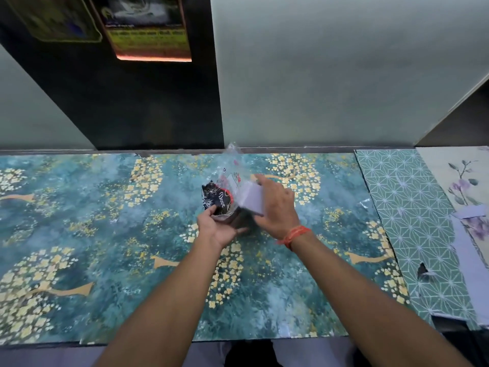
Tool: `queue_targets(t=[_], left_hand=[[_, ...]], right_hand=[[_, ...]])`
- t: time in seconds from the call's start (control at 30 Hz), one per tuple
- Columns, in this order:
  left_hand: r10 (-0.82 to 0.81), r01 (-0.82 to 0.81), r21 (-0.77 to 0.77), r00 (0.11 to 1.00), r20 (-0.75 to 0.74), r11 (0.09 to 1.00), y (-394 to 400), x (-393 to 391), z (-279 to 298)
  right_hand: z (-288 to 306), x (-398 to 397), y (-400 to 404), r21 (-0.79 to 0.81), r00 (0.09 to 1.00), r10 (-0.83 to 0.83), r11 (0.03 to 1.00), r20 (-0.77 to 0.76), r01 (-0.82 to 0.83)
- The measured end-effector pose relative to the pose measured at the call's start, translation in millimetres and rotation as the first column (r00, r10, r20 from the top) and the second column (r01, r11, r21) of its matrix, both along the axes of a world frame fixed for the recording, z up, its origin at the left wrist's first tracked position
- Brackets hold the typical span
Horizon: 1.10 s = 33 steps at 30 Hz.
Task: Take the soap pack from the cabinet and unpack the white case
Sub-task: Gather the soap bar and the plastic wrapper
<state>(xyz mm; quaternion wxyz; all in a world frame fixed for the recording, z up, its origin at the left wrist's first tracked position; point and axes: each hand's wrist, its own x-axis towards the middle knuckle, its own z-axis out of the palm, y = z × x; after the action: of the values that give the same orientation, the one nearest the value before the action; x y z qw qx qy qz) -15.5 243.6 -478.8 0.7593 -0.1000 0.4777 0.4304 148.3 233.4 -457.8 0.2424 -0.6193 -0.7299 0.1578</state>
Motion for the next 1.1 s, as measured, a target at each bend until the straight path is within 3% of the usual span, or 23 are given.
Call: queue_targets(t=[0.1,0.2,0.27,0.37,0.43,0.53,0.57,0.63,0.7,0.73,0.8,0.9,0.93,1.1], left_hand=[[0.082,-0.082,0.005,0.996,0.046,0.997,3,-2,-3],[-0.015,0.020,0.083,0.998,-0.059,0.996,4,3,-6],[-0.063,0.075,0.110,0.992,-0.108,0.991,0,8,-5],[-0.015,0.025,0.078,0.991,-0.136,0.997,-2,11,-6],[0.056,-0.047,0.062,0.988,-0.141,0.997,1,11,-8],[0.113,-0.095,0.093,0.972,-0.206,0.991,7,11,-14],[0.105,-0.082,0.104,0.966,-0.237,0.991,9,11,-10],[0.081,-0.046,0.139,0.963,-0.255,0.989,13,10,-10],[0.041,-0.001,0.156,0.968,-0.249,0.988,18,8,-7],[0.029,0.010,0.160,0.970,-0.240,0.987,21,7,-7],[0.026,0.012,0.163,0.972,-0.233,0.987,28,7,-6],[0.139,-0.110,0.120,0.955,-0.263,0.987,42,5,-10],[0.183,-0.158,0.113,0.947,-0.263,0.981,47,5,-12],[0.258,-0.235,0.119,0.933,-0.252,0.965,63,5,-22]], right_hand=[[-15,13,-12,0.218,0.950,0.219,0.939,0.220,-0.267],[-28,24,-22,0.240,0.836,0.360,0.843,0.414,-0.481],[-29,27,-23,0.244,0.777,0.365,0.806,0.513,-0.540],[-24,24,-21,0.227,0.782,0.345,0.826,0.520,-0.515],[-23,19,-25,0.159,0.851,0.326,0.894,0.412,-0.420],[-14,9,-33,-0.053,0.992,0.105,0.993,-0.071,-0.108],[-9,6,-32,-0.140,0.958,-0.056,0.990,-0.282,0.016],[1,3,-19,-0.369,0.733,-0.377,0.911,-0.566,0.184],[5,8,-3,-0.643,0.530,-0.588,0.759,-0.611,0.100],[6,10,3,-0.719,0.479,-0.642,0.694,-0.599,0.031],[4,12,12,-0.744,0.390,-0.690,0.668,-0.610,0.019],[-2,6,30,-0.727,0.148,-0.736,0.676,-0.660,0.121],[-6,5,40,-0.727,0.105,-0.745,0.666,-0.659,0.166],[-28,-1,90,-0.721,0.096,-0.776,0.618,-0.624,0.312]])
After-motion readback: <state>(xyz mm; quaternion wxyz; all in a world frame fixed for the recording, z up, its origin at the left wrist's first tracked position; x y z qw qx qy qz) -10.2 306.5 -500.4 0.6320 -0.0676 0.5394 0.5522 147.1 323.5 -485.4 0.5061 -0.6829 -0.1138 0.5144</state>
